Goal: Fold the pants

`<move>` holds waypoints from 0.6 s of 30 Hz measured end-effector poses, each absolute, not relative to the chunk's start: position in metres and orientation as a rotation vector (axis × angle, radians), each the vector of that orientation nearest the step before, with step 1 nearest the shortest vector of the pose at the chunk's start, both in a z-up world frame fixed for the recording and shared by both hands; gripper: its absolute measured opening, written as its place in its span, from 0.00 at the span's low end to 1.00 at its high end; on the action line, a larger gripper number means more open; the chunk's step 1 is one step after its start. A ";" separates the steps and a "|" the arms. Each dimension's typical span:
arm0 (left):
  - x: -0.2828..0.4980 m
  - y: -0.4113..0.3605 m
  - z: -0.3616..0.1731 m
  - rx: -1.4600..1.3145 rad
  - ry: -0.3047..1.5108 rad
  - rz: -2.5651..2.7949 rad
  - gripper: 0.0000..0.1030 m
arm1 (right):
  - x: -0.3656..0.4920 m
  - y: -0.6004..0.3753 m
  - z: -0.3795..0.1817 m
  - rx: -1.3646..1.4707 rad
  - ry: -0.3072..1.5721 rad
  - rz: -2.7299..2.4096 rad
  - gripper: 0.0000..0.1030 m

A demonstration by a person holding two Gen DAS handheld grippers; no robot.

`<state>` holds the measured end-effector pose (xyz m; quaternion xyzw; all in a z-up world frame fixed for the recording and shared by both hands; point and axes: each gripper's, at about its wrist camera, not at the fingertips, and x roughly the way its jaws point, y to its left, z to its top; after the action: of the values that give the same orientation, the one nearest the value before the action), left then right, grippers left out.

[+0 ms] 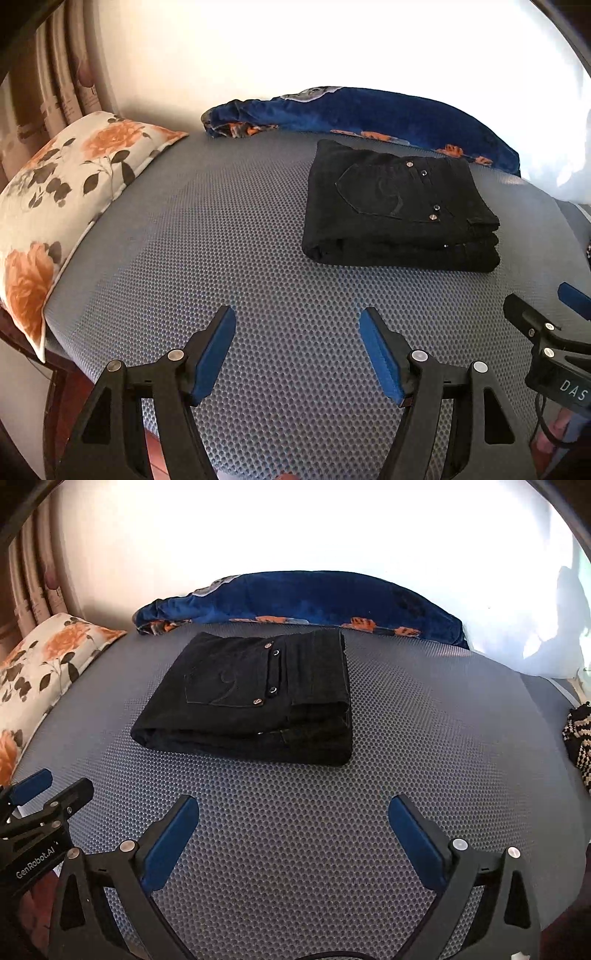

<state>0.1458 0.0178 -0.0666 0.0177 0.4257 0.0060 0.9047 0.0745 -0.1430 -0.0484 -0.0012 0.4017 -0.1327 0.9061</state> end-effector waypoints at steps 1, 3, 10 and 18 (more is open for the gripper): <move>0.145 0.017 -0.067 0.040 0.882 0.011 0.68 | 0.074 -0.144 -0.049 0.006 0.833 -0.273 0.99; 0.145 0.016 -0.067 0.050 0.882 0.014 0.68 | 0.074 -0.143 -0.051 0.005 0.839 -0.267 0.99; 0.144 0.014 -0.067 0.054 0.878 0.011 0.68 | 0.075 -0.141 -0.056 -0.007 0.856 -0.267 0.99; 0.145 0.012 -0.068 0.072 0.872 0.023 0.68 | 0.076 -0.141 -0.059 -0.001 0.874 -0.264 0.99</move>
<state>0.1450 0.0123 -0.0677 0.0349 0.4222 0.0113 0.9058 0.0758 -0.1412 -0.0592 -0.0006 0.4218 -0.1275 0.8977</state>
